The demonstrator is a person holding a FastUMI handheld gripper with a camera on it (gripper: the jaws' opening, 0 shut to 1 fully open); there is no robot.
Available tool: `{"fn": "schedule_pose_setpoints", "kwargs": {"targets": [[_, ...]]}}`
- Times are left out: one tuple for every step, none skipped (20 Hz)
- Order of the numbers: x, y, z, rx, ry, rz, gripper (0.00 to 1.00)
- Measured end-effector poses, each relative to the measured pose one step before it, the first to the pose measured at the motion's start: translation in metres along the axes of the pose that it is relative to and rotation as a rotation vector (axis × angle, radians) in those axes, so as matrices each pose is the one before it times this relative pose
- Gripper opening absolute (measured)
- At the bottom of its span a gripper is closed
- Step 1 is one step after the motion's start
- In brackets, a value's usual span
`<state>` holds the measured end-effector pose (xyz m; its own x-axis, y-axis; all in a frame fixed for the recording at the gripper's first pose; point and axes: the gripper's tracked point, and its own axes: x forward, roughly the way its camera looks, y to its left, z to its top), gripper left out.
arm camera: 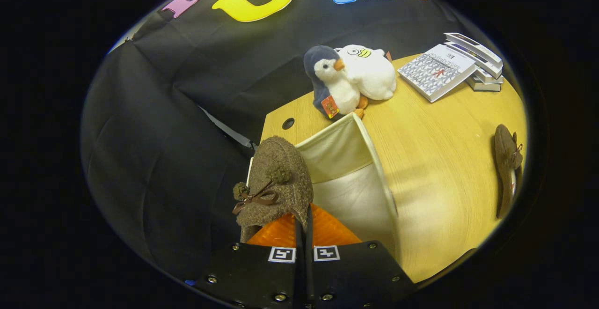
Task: Open the storage box then place both shoes into the box .Put the left shoe in first, then the right shoe, with the right side of both shoes facing outward in a uniform manner.
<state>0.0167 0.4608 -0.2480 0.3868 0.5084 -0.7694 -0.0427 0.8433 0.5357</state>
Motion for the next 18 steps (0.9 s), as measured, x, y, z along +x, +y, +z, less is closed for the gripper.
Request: {"fn": "schedule_pose_setpoints", "kwargs": {"targets": [[0.00269,0.00072,-0.00284,-0.00240,-0.00049,-0.00253,0.00],[0.00128,0.00055,-0.00193,-0.00149,0.00158,-0.00137,0.00],[0.00048,0.00082,-0.00121,-0.00019,0.00101,0.00094,0.00],[0.00136,0.00098,-0.00290,0.00042,0.00357,0.00165,0.00],[0.00328,0.00119,-0.00410,-0.00357,0.01010,-0.00077,0.00],[0.00322,-0.00102,-0.00581,-0.00408,0.01387,-0.00809,0.00],[0.00148,-0.00097,-0.00270,0.00010,0.00412,-0.00059,0.00],[0.00222,0.00071,-0.00130,0.00177,-0.00205,0.00053,0.00],[0.00143,-0.00105,-0.00094,0.00201,0.00212,0.00064,0.01],[0.00043,0.00037,-0.00103,0.00370,0.00469,0.01211,0.01],[0.00214,0.00358,-0.00071,-0.00041,0.00716,0.01726,0.05],[0.00048,0.00181,-0.00087,-0.00432,0.00332,0.01812,0.08],[-0.00176,0.00364,-0.00157,-0.00517,0.01429,0.02851,0.17],[0.00090,-0.00111,-0.00663,-0.01803,0.02977,0.00131,0.30],[-0.00453,-0.00071,-0.00520,-0.01868,0.01324,0.00605,0.49],[-0.00311,0.00354,-0.00076,-0.01581,-0.00042,0.02065,0.49],[-0.00435,0.00221,0.00305,-0.00880,-0.00848,0.01123,0.75],[-0.00842,-0.00094,0.00281,-0.01419,-0.01365,0.00348,1.00]]}}
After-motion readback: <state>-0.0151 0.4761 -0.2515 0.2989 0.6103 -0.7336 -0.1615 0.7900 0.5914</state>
